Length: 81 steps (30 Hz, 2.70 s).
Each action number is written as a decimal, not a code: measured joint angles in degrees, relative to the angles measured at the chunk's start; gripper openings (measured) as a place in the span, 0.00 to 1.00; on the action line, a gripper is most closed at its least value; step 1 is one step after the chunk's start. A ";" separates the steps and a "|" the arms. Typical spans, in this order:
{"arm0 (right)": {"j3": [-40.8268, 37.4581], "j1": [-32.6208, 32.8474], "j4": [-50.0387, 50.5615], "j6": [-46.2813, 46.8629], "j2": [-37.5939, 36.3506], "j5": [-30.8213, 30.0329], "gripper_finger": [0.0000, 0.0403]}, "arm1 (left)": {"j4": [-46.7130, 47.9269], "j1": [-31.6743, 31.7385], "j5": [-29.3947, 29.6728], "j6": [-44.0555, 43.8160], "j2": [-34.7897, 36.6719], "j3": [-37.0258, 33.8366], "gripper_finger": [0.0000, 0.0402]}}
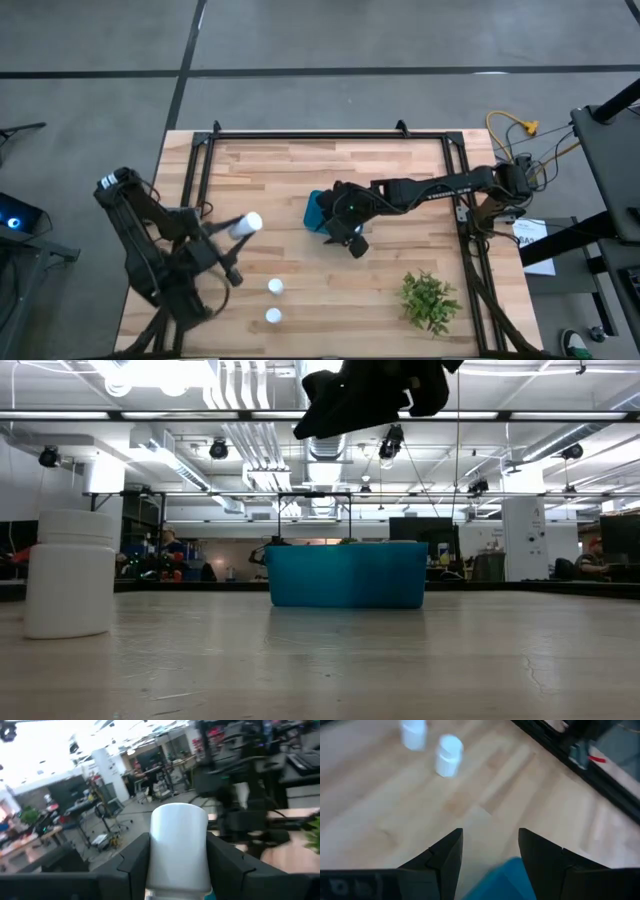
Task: Pick and place pill bottles into a basket
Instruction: Put the white pill bottle into the blue bin
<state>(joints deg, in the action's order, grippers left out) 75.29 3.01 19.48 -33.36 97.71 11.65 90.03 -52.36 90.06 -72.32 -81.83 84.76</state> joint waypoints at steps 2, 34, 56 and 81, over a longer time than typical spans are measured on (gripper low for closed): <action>0.00 0.94 -0.29 -0.88 0.00 -4.42 0.45 | -0.03 1.65 0.02 -2.39 1.33 -2.11 0.36; -0.52 3.50 -17.20 -1.17 -0.02 -3.03 0.45 | -9.66 5.77 -9.69 0.43 8.01 -20.12 0.36; -0.59 0.19 -22.86 24.82 0.61 2.37 0.45 | -49.98 9.67 -7.21 84.98 0.78 -21.53 0.36; -0.59 -2.10 -27.49 24.17 0.61 -2.09 0.83 | -52.49 14.74 0.02 87.75 -7.01 -21.04 0.36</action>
<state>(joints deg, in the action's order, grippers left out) 74.70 0.91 -8.00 -9.19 98.32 9.56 37.55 -37.62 90.08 15.43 -88.84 63.72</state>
